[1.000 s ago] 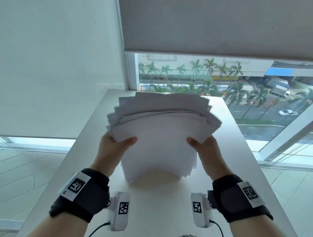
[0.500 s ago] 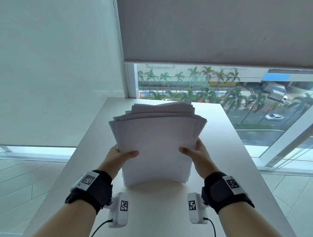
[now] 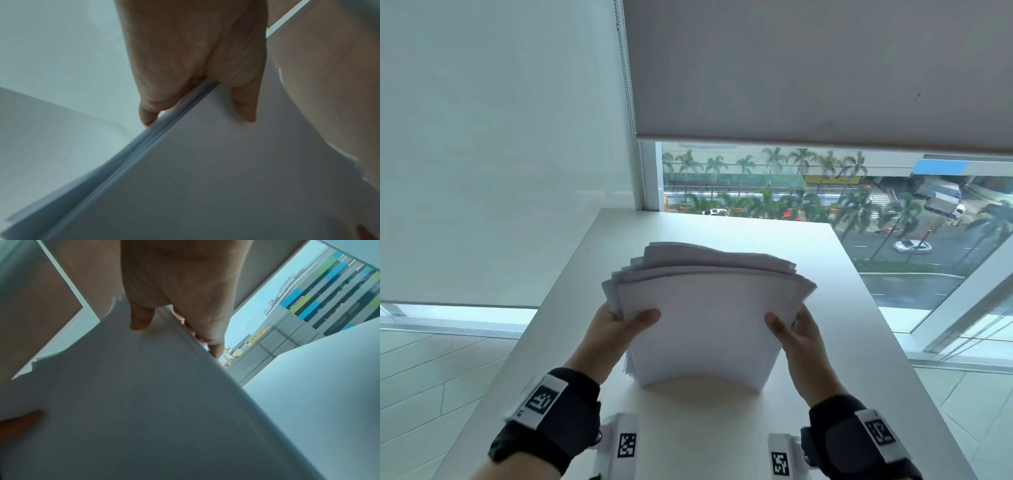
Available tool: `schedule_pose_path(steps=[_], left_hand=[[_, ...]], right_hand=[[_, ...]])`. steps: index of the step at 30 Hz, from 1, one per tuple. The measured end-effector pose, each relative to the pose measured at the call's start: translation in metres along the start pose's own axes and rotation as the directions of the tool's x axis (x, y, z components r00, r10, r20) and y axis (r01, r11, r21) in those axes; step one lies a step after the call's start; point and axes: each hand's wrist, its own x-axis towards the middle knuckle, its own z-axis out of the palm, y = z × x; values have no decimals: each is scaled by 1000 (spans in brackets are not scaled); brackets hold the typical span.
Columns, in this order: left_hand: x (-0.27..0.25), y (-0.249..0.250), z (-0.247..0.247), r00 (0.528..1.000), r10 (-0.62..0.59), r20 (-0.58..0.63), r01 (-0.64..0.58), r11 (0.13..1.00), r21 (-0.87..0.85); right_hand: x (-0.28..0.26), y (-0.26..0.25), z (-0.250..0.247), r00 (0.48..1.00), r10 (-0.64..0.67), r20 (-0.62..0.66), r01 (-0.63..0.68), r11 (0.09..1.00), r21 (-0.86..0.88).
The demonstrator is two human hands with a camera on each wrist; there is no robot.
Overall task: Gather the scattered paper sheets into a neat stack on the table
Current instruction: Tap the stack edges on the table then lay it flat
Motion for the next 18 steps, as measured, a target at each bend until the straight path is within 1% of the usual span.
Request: schedule_pose_path(steps=[2,5,9,11,13,15,18], left_hand=[[2,0,-2,999,32,1,-32,999,-4],[2,-1,-4,998,70,3,-70,996,-47],[6,-15,6,1000,22,10,-22,999,-41],[8,-19,11,1000,13,-6,-14,999,-41],[12,-22,11,1000,-8,-26,6,997,-75],[17,-28,8,997,-43,-68,36,994,-101],[17,-35,10,989,-82,-125,72,994,-78]], right_hand=[[2,2,-5,999,-28,26,27,999,27],[7,2,-7,998,-27,57,25,999,41],[16,2,4,991,43,127,-40,999,-22],[20,1,10,994,40,97,-36,998,-45],[24,1,12,998,38,45,-36,999,-24],[26,1,14,998,56,18,-56,998,-23],[26,4,20,995,91,-27,-93,992,-82]])
